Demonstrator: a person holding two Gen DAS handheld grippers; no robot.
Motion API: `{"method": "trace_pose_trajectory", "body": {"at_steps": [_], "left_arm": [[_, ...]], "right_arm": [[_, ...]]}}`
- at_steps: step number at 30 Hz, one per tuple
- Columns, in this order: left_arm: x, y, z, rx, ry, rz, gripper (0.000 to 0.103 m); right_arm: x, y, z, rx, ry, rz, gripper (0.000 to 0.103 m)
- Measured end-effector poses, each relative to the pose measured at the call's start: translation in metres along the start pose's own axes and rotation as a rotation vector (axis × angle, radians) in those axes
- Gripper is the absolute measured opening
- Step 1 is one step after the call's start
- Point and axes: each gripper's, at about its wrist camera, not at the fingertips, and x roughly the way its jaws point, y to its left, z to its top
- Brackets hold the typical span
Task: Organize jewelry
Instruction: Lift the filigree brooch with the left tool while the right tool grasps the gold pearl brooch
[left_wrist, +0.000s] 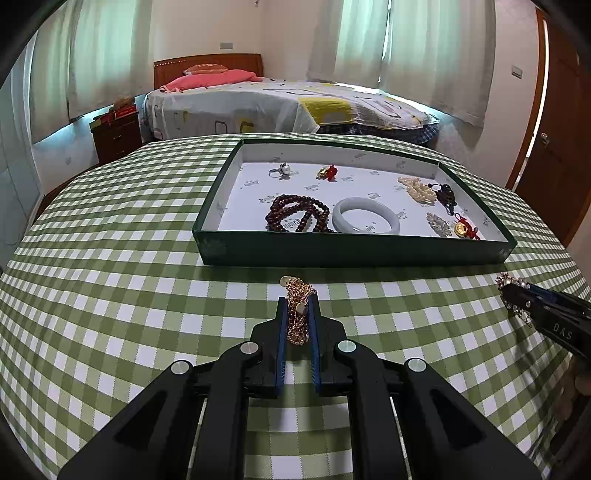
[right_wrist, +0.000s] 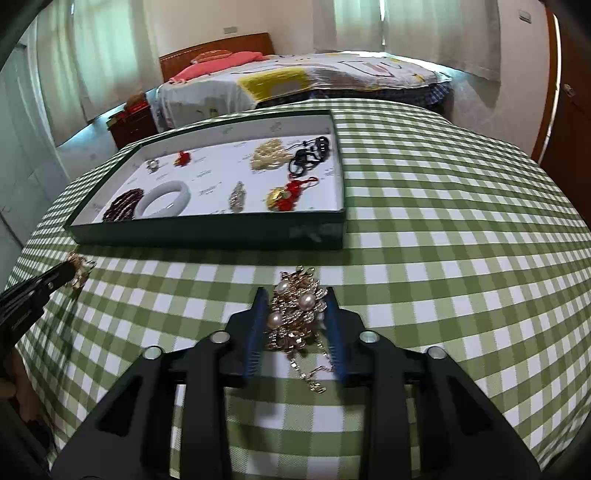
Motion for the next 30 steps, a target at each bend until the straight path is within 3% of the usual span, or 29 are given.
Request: {"method": "trace_pose_trajectory", "body": {"at_steps": [2, 30], "left_arm": [[0.0, 0.0, 0.0, -0.001, -0.002, 0.002, 0.011], [-0.024, 0.0, 0.012, -0.008, -0.063, 0.013, 0.011]], "right_arm": [[-0.002, 0.002, -0.002, -0.006, -0.006, 0.01, 0.023], [-0.042, 0.018, 0.004, -0.025, -0.093, 0.054, 0.023]]}}
